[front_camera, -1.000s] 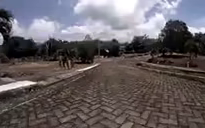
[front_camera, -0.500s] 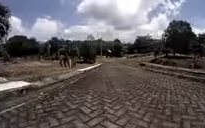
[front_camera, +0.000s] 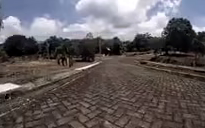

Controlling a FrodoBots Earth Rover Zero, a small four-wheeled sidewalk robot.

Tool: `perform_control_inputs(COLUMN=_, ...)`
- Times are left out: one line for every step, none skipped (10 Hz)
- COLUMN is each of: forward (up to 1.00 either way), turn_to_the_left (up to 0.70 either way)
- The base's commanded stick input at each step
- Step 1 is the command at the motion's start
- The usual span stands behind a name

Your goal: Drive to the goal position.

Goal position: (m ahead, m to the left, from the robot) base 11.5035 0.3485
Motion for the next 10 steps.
perform_control_inputs(forward=0.70, turn_to_the_left=0.00)
perform_control_inputs(forward=0.70, turn_to_the_left=0.00)
perform_control_inputs(forward=0.70, turn_to_the_left=0.00)
perform_control_inputs(forward=0.70, turn_to_the_left=0.00)
perform_control_inputs(forward=0.70, turn_to_the_left=0.00)
perform_control_inputs(forward=0.70, turn_to_the_left=0.00)
perform_control_inputs(forward=0.70, turn_to_the_left=0.00)
perform_control_inputs(forward=0.70, turn_to_the_left=0.00)
perform_control_inputs(forward=0.70, turn_to_the_left=0.00)
perform_control_inputs(forward=0.70, turn_to_the_left=0.00)
